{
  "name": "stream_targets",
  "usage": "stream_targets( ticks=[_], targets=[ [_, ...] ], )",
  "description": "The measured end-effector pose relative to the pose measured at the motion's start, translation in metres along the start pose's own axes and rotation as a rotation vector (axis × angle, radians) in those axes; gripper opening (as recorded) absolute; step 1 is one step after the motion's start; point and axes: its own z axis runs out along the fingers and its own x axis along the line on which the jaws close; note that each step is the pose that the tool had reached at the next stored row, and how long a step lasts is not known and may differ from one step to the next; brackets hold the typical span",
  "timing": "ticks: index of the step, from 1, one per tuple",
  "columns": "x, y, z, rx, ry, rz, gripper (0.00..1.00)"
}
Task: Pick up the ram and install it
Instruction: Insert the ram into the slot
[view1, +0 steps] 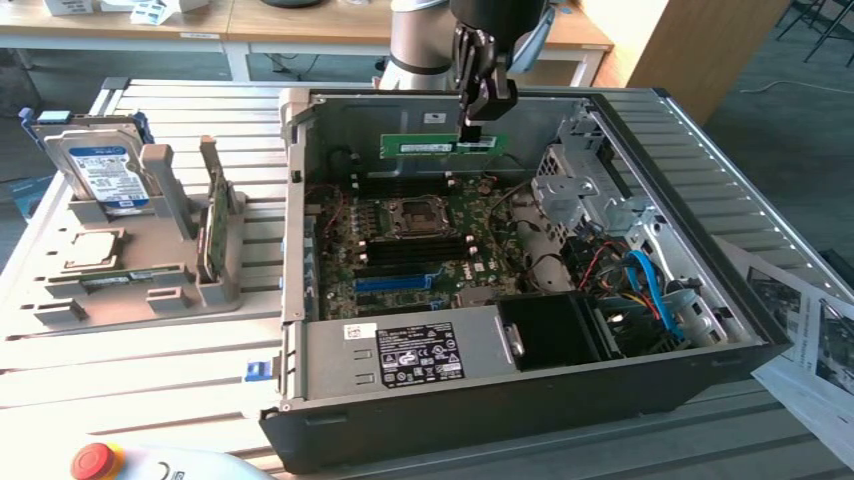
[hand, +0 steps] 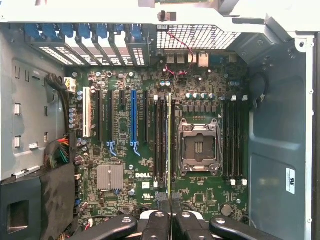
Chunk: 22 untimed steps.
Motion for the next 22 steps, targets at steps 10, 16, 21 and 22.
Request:
stream_targets(
  ticks=[10, 16, 21, 22],
  targets=[
    [0.000, 0.0002, 0.0080, 0.0003, -0.0002, 0.000, 0.12],
    [0.000, 0.0009, 0.0164, 0.0003, 0.0000, 0.000, 0.12],
    [0.001, 0.0017, 0.0231, 0.0003, -0.0001, 0.000, 0.12],
    [0.001, 0.0020, 0.0246, 0.0003, -0.0001, 0.000, 0.12]
  ],
)
